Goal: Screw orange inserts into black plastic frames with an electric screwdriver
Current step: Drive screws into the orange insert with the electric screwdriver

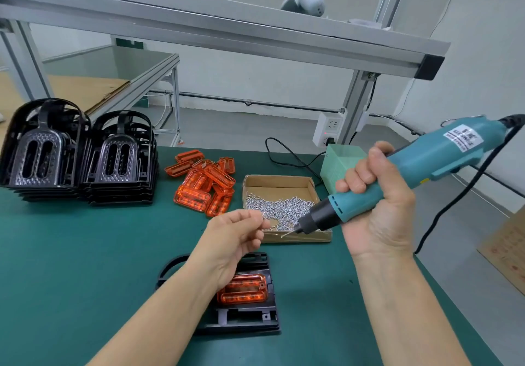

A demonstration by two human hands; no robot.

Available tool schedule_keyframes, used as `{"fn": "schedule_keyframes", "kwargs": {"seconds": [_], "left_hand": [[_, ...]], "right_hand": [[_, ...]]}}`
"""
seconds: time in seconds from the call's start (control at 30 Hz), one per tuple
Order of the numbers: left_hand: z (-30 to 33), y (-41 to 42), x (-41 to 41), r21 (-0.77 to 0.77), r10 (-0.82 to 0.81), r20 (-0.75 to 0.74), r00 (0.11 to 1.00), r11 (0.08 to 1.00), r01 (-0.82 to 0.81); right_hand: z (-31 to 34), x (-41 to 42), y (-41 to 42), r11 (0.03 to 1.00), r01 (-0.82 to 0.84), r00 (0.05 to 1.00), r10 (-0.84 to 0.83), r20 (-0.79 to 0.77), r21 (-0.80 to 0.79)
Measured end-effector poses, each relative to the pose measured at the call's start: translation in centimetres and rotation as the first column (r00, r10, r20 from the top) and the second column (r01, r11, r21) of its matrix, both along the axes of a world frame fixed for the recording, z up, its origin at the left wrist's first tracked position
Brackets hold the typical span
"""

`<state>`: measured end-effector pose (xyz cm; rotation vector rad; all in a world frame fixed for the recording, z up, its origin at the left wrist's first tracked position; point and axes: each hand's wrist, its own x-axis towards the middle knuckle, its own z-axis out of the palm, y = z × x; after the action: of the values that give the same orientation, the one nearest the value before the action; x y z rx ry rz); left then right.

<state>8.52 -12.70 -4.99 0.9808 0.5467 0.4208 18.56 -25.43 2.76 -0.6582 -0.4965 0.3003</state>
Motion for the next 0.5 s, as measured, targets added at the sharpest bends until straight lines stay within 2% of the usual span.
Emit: {"fn": "schedule_keyframes", "kwargs": {"seconds": [0.17,0.2,0.27,0.3,0.33,0.4,0.47,0.5], "left_hand": [[1.2,1.6,3.6,0.199,0.121,-0.198,0.973,0.977,-0.081],[1.3,1.8,4.1,0.285,0.141,-0.233,0.962,0.956,-0.072],[1.1,2.2,4.6,0.542,0.22,-0.333,0.917,0.84,-0.005],[1.0,2.3,4.5,0.614,0.251,-0.356,0.9,0.789,0.023],[0.8,2.4,4.3,0.618,0.247,-0.355,0.902,0.785,0.028],[0.4,2.4,3.5,0.454,0.154,-0.287,0.945,0.891,-0.008],[0.5,1.8,2.3,0.153,0.026,-0.175,0.984,0.988,0.001],[0.4,1.5,1.7,0.021,-0.017,-0.108,0.994,1.0,0.019]], "right_hand": [[-0.3,-0.3,0.6,1.0,0.025,0.999,-0.025,-0.028,-0.018],[-0.4,-0.2,0.6,0.999,0.034,0.999,-0.035,-0.028,-0.031],[-0.5,-0.1,0.3,0.997,0.062,0.998,-0.063,-0.027,-0.055],[-0.6,0.1,0.1,0.995,0.074,0.997,-0.076,-0.027,-0.062],[-0.6,0.2,-0.1,0.994,0.084,0.996,-0.086,-0.027,-0.065],[-0.7,0.3,-0.4,0.993,0.099,0.995,-0.1,-0.025,-0.062],[-0.5,0.4,-0.4,0.994,0.104,0.994,-0.105,-0.032,-0.044],[-0.4,0.3,-0.4,0.994,0.103,0.994,-0.104,-0.038,-0.03]]}}
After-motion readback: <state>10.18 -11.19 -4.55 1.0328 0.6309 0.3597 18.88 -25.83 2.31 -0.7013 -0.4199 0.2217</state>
